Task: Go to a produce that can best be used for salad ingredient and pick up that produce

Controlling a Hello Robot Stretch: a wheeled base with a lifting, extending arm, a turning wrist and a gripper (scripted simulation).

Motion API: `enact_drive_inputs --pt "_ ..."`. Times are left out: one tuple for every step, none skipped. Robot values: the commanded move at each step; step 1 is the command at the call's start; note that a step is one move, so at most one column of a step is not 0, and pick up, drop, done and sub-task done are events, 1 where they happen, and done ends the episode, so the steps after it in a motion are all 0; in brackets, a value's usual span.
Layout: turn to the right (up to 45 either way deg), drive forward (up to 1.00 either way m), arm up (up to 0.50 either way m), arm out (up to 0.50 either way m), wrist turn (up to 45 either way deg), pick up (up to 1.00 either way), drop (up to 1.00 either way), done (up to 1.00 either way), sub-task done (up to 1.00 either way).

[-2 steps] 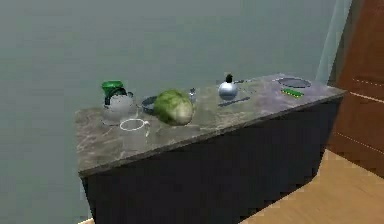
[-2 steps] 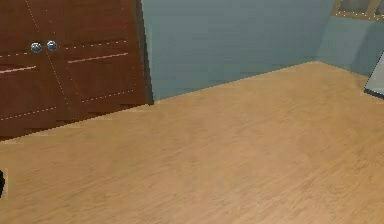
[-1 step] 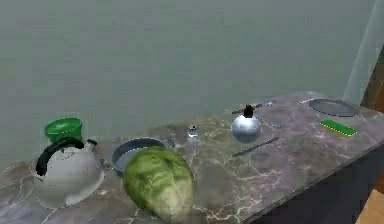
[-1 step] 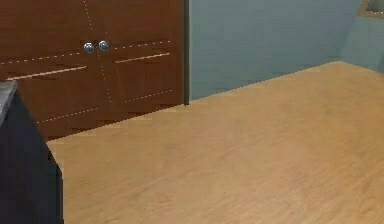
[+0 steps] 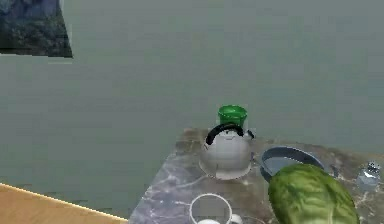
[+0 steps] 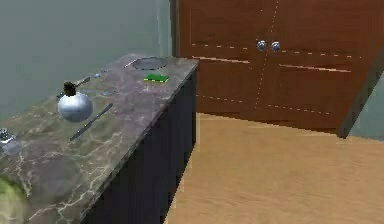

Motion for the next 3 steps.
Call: enact_drive_inputs --pt "-45.0 0.00 0.00 0.00 0.0 0.00 0.00 0.00 0.00" --pt "0.0 0.00 0.50 0.00 0.0 0.00 0.00 0.00 0.00" --pt "0.0 0.00 0.38 0.00 0.0 0.00 0.00 0.00 0.00"
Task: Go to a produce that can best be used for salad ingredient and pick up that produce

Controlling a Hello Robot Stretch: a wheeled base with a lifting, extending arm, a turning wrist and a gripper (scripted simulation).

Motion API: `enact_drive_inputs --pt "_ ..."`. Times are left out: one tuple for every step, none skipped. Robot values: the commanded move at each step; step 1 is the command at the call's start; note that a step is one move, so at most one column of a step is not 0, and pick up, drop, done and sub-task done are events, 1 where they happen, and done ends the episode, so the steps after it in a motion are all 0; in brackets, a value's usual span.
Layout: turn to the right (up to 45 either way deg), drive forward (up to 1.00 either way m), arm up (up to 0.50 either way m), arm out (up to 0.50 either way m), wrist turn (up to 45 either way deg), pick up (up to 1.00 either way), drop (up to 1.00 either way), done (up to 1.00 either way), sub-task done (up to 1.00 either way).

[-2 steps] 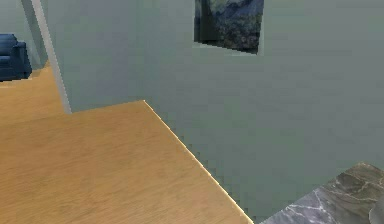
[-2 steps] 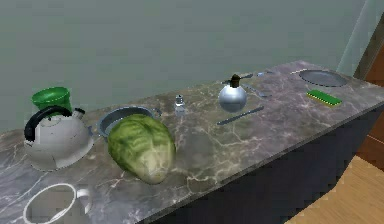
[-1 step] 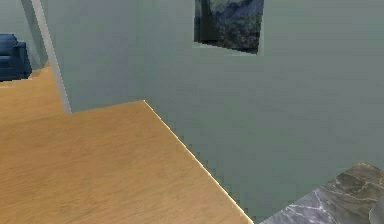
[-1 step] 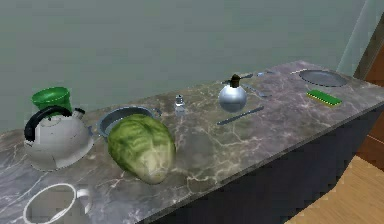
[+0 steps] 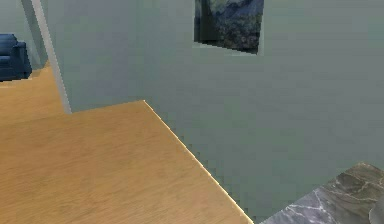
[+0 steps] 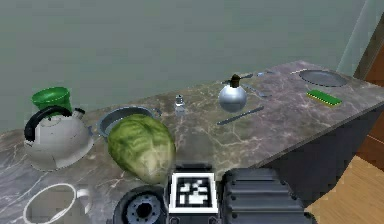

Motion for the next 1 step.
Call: enact_drive_inputs --pt "0.0 0.00 0.00 0.06 0.0 0.00 0.00 0.00 0.00"
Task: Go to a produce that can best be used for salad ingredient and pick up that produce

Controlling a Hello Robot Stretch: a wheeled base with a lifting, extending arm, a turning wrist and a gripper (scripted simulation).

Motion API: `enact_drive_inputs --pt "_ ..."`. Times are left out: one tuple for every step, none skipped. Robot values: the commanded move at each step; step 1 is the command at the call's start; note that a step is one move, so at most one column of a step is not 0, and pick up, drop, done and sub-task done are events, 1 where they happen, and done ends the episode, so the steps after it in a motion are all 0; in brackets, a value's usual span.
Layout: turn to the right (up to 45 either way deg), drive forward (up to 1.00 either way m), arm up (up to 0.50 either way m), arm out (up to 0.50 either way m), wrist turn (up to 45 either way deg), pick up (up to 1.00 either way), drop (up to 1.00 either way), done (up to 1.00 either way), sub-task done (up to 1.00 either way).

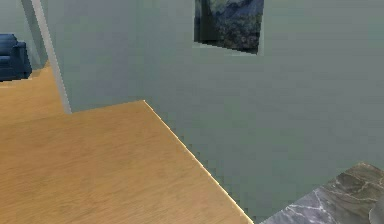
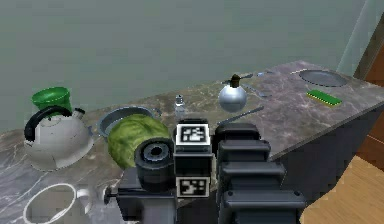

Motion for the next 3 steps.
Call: enact_drive_inputs --pt "0.0 0.00 0.00 0.00 45.0 0.00 0.00 0.00 0.00" --pt "0.0 0.00 0.00 0.00 45.0 0.00 0.00 0.00 0.00" --pt "0.0 0.00 0.00 0.00 45.0 0.00 0.00 0.00 0.00"
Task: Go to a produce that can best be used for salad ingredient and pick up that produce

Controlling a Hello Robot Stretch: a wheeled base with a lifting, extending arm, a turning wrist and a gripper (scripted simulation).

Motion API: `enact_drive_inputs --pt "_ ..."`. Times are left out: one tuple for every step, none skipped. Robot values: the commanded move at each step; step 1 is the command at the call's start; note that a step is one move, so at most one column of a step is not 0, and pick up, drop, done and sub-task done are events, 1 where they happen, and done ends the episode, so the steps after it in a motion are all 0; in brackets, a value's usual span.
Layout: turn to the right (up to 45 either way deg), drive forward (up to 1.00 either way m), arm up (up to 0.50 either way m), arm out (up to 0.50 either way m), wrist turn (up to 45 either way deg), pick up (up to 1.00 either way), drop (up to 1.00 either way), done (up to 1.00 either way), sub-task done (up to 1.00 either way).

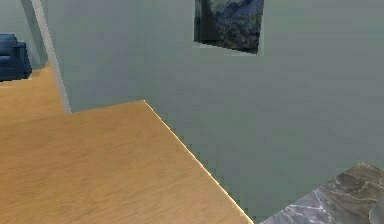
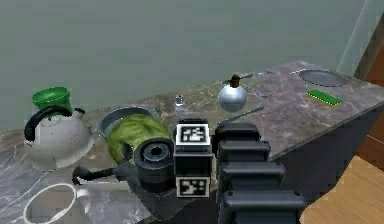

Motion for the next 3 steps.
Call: enact_drive_inputs --pt "0.0 0.00 0.00 0.00 24.0 0.00 0.00 0.00 0.00" --pt "0.0 0.00 0.00 0.00 0.0 1.00 0.00 0.00 0.00" --pt "0.0 0.00 0.00 0.00 0.0 0.00 0.00 1.00 0.00"
